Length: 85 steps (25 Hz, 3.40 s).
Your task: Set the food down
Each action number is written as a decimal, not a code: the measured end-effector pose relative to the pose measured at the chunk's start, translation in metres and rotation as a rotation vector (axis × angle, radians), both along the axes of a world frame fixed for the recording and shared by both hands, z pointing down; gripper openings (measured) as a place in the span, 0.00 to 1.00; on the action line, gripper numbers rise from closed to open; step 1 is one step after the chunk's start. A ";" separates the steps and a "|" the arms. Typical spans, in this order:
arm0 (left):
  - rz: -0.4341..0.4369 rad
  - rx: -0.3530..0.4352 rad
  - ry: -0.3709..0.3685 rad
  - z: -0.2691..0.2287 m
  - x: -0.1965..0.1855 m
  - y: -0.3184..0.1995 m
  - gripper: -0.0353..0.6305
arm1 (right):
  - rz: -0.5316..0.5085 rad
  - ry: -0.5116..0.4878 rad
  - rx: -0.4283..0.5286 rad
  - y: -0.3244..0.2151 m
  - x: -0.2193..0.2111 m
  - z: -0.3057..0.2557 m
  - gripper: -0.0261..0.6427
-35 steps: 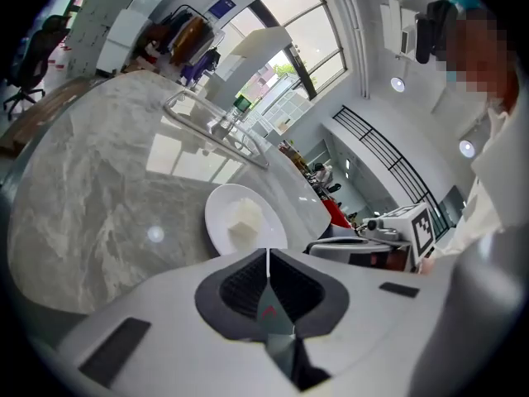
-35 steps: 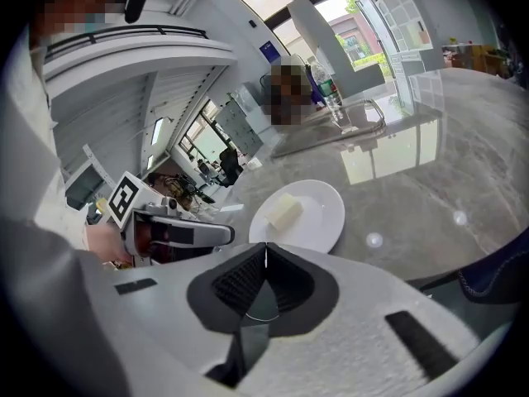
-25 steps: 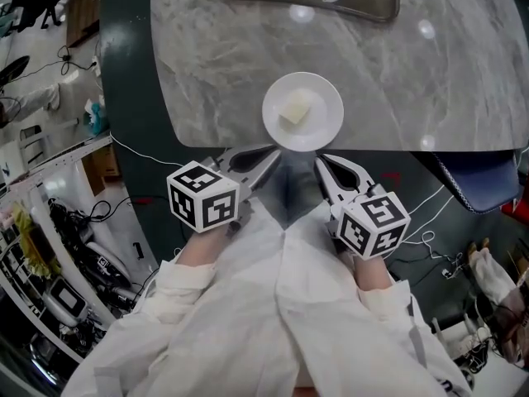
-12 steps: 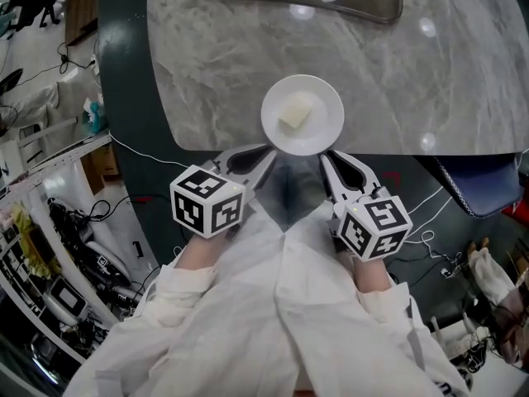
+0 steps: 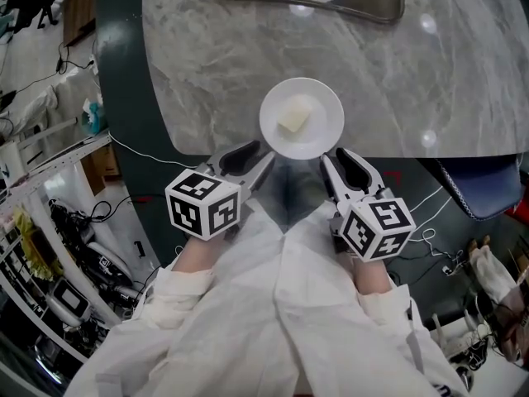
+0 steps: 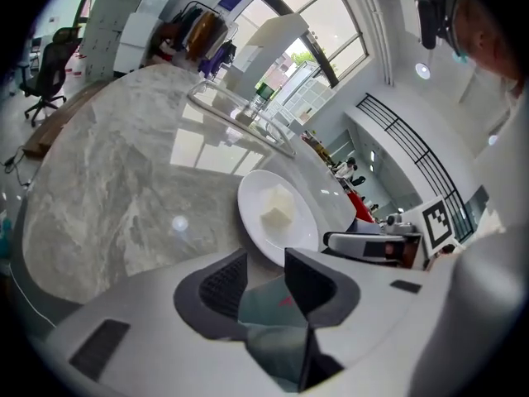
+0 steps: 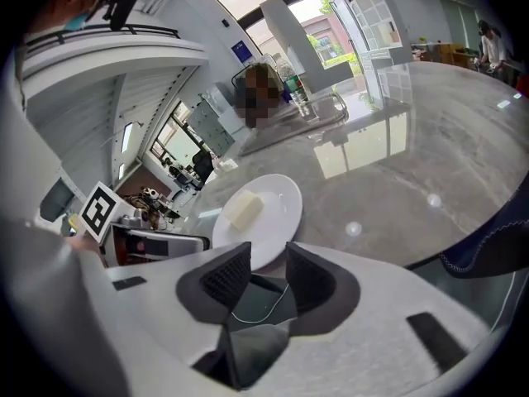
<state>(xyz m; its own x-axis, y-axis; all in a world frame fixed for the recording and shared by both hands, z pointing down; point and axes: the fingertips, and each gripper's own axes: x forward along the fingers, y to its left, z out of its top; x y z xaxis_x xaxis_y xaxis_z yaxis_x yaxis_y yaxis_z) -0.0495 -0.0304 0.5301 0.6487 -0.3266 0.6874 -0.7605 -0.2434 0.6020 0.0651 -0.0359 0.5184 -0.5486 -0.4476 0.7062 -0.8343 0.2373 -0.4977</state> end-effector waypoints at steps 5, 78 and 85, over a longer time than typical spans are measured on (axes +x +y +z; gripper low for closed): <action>-0.032 -0.004 0.027 -0.002 0.000 -0.009 0.25 | 0.010 0.018 -0.011 -0.002 0.004 0.004 0.18; 0.030 0.312 -0.061 -0.077 0.047 -0.051 0.18 | 0.052 -0.030 0.216 -0.039 0.047 -0.068 0.10; 0.026 0.383 -0.080 -0.097 0.064 -0.052 0.18 | 0.028 -0.034 0.286 -0.048 0.064 -0.090 0.10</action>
